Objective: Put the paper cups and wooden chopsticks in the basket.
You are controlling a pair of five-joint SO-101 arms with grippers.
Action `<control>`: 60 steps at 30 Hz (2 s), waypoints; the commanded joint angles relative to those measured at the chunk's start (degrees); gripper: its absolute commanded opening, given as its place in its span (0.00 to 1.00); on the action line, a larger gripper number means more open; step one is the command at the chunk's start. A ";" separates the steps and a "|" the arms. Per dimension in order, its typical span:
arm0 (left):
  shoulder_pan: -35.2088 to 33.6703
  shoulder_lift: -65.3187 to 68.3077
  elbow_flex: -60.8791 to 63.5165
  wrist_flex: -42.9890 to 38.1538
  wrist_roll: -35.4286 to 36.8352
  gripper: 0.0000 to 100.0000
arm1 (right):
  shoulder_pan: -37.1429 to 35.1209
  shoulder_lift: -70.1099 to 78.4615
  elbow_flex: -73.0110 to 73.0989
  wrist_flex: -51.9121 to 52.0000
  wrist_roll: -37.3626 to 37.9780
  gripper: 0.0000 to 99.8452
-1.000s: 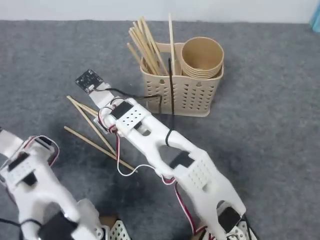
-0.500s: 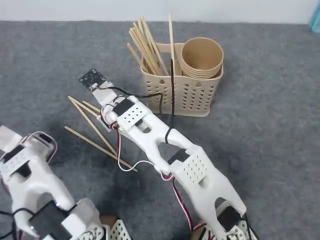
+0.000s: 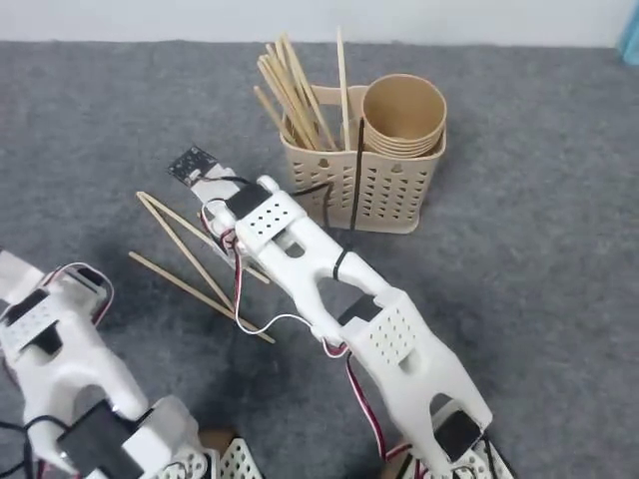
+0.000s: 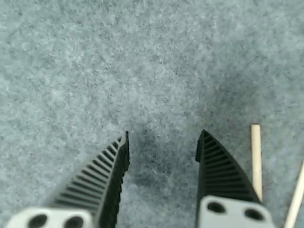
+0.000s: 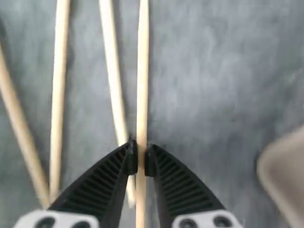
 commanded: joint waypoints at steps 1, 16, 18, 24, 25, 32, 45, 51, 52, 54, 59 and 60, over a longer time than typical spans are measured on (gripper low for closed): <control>-0.35 0.00 -2.15 0.35 0.79 0.22 | 1.01 -10.59 -2.99 11.65 0.97 0.01; -0.35 0.00 -2.15 0.35 0.70 0.22 | 9.98 -38.02 26.20 21.41 9.49 0.01; -0.35 0.00 -2.15 0.35 0.70 0.22 | 10.07 -43.38 33.76 18.24 9.58 0.01; -0.35 0.00 -2.07 0.35 0.62 0.22 | 10.86 -58.68 60.75 2.33 9.76 0.01; -0.35 0.00 -2.07 0.35 0.62 0.22 | 11.65 -60.62 64.88 -0.66 9.76 0.01; -0.35 0.00 -2.07 0.35 0.53 0.22 | 19.74 -65.19 83.16 -14.73 9.76 0.01; -0.44 0.00 -2.07 0.35 0.53 0.22 | 20.53 -65.71 82.55 -17.98 9.76 0.28; -0.44 0.00 -2.07 0.35 0.53 0.22 | 18.42 -65.19 80.97 -26.59 9.67 0.18; -0.44 0.00 -2.07 0.35 0.53 0.22 | 17.80 -65.19 81.05 -28.18 9.67 0.15; -0.44 0.00 -2.07 0.35 0.53 0.22 | 16.84 -65.10 81.05 -31.25 9.76 0.13; -0.44 0.00 -2.07 0.35 0.53 0.22 | 16.48 -61.58 80.97 -36.09 9.76 0.14; -0.44 0.00 -2.07 0.35 0.53 0.22 | 16.48 -60.09 80.97 -36.97 9.76 0.15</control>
